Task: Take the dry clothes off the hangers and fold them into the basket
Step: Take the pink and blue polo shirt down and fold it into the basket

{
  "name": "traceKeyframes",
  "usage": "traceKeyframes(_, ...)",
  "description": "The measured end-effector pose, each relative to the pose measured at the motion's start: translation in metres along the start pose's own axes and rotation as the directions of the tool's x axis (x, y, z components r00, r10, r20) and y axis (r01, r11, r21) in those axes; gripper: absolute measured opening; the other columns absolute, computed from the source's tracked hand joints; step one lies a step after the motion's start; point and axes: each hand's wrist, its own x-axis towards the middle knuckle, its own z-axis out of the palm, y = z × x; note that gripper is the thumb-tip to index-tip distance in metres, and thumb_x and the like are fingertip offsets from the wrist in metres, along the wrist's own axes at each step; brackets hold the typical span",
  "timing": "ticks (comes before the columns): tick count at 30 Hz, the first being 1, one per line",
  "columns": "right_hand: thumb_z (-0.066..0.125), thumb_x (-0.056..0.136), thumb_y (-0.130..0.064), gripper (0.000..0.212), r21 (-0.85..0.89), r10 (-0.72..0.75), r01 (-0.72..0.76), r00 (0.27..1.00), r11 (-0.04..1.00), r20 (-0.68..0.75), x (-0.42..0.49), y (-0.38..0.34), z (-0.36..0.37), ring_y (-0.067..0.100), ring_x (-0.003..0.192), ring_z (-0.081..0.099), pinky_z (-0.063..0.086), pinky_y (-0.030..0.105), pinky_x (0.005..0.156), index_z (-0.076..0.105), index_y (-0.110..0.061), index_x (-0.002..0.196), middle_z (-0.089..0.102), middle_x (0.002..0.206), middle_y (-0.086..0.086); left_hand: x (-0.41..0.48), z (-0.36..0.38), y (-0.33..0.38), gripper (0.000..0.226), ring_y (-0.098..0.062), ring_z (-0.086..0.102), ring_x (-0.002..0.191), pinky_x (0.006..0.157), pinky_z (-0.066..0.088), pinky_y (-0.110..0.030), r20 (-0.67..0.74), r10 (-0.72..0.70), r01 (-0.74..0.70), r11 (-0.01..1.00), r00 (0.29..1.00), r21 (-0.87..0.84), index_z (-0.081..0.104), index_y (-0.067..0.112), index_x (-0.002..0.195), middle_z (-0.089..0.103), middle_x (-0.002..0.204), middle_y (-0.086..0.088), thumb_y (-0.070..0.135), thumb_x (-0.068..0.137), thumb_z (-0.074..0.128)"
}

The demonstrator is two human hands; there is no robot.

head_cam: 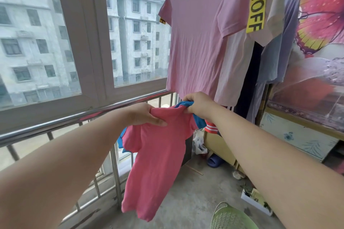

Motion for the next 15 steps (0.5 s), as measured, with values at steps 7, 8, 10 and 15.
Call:
traceKeyframes(7, 0.071, 0.085, -0.012, 0.011, 0.437, 0.082, -0.011, 0.986, 0.899, -0.144, -0.009, 0.016, 0.011, 0.016, 0.083, 0.060, 0.048, 0.023, 0.068, 0.064, -0.021, 0.087, 0.064, 0.085, 0.000, 0.000, -0.009, 0.022, 0.013, -0.005, 0.066, 0.066, 0.063, 0.056, -0.017, -0.015, 0.028, -0.031, 0.965, 0.999, -0.259, 0.071, 0.029, 0.099, 0.071, 0.077, 0.011, 0.028, 0.087, 0.068)
traceKeyframes(8, 0.071, 0.085, -0.016, 0.011, 0.468, 0.108, -0.020, 0.981, 0.883, -0.161, -0.009, 0.018, 0.014, 0.018, 0.085, 0.062, 0.050, 0.025, 0.070, 0.063, -0.017, 0.093, 0.065, 0.091, 0.003, 0.000, -0.009, 0.024, 0.016, -0.009, 0.067, 0.071, 0.069, 0.057, -0.021, -0.005, 0.024, -0.024, 0.960, 1.000, -0.280, 0.070, 0.027, 0.104, 0.072, 0.084, 0.007, 0.027, 0.088, 0.066)
traceKeyframes(10, 0.074, 0.084, -0.026, 0.034, 0.525, 0.192, -0.072, 0.965, 0.848, -0.177, -0.008, 0.024, 0.021, 0.024, 0.096, 0.063, 0.052, 0.034, 0.079, 0.058, -0.011, 0.109, 0.063, 0.108, 0.010, 0.001, -0.009, 0.025, 0.019, -0.019, 0.067, 0.086, 0.085, 0.056, -0.033, -0.041, -0.001, -0.011, 0.951, 0.999, -0.310, 0.069, 0.027, 0.107, 0.072, 0.099, -0.002, 0.029, 0.089, 0.065)
traceKeyframes(15, 0.062, 0.074, -0.069, 0.095, 0.504, 0.322, -0.276, 0.947, 0.819, -0.005, -0.013, 0.035, 0.032, 0.024, 0.124, 0.048, 0.039, 0.040, 0.100, 0.037, -0.010, 0.143, 0.048, 0.135, 0.009, -0.002, -0.012, 0.029, 0.008, -0.027, 0.064, 0.100, 0.094, 0.051, -0.044, -0.089, -0.111, 0.050, 0.859, 0.990, -0.510, 0.070, 0.028, 0.094, 0.069, 0.108, -0.008, 0.032, 0.087, 0.066)
